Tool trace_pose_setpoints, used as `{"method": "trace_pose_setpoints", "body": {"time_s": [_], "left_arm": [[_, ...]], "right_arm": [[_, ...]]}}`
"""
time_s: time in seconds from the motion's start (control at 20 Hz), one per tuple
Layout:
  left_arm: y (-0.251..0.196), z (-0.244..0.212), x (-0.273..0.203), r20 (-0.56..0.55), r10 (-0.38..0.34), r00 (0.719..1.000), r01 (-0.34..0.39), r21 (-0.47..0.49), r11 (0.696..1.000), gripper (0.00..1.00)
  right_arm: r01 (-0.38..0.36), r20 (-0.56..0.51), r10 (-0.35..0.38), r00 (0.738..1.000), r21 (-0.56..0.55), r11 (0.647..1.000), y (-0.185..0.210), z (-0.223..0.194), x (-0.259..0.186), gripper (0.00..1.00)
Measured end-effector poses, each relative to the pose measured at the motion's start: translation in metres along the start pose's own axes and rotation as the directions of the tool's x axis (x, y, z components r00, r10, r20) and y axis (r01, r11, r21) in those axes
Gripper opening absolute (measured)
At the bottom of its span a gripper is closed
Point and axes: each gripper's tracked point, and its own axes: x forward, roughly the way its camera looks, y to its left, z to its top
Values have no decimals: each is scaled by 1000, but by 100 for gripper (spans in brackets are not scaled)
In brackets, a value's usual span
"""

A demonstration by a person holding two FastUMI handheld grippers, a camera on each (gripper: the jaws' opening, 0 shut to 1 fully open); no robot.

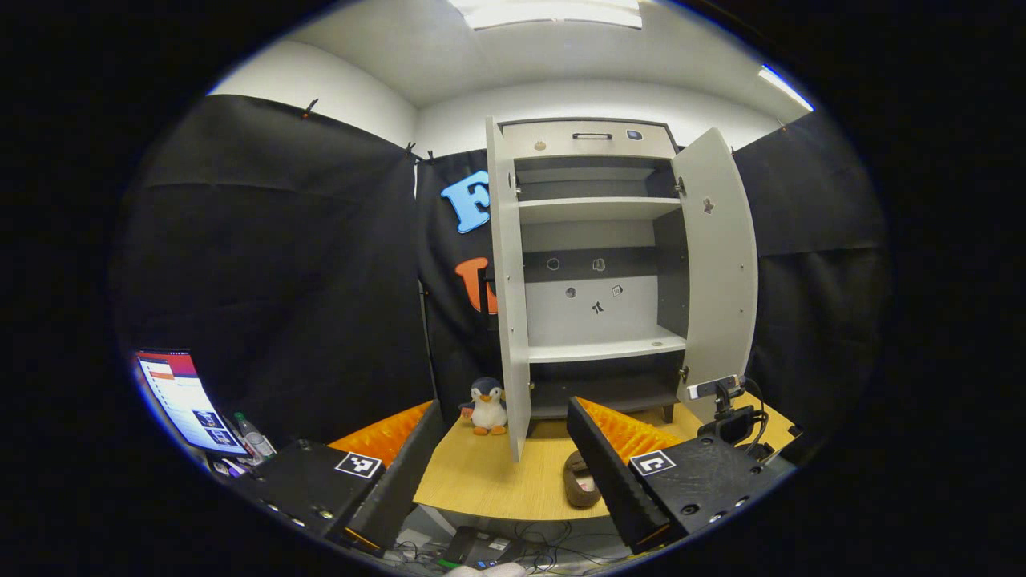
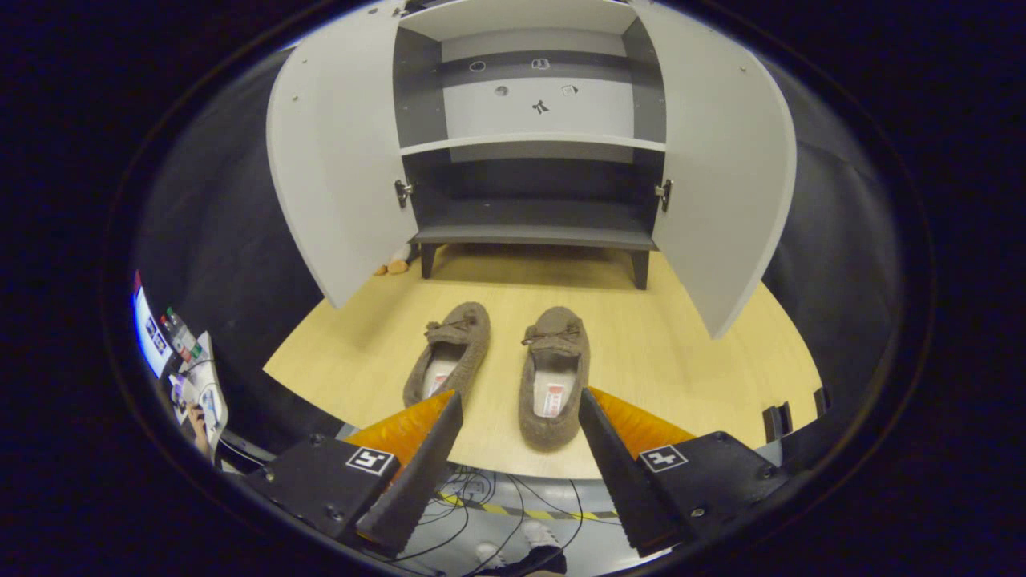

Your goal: Grab one shoe with the right hand and put it into the shoe cabinet, grab the other shoe with the left hand and put it into the shoe cabinet; then close the right door with the right hand and the left door with the left hand.

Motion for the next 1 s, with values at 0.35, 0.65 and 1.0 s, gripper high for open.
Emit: {"method": "trace_pose_setpoints", "body": {"time_s": [0.35,0.65,1.0], "left_arm": [[-1,-2,29,-16,38,999,-38,1,999,96],[1,-4,53,-30,81,996,-81,26,996,97],[-2,-16,78,-67,112,991,-111,17,994,96]], "right_arm": [[6,-100,-5,995,8,1000,-8,-18,88,93],[2,-106,-4,994,-13,1000,-4,-17,142,89],[7,-92,-4,996,33,999,-4,0,190,83]]}}
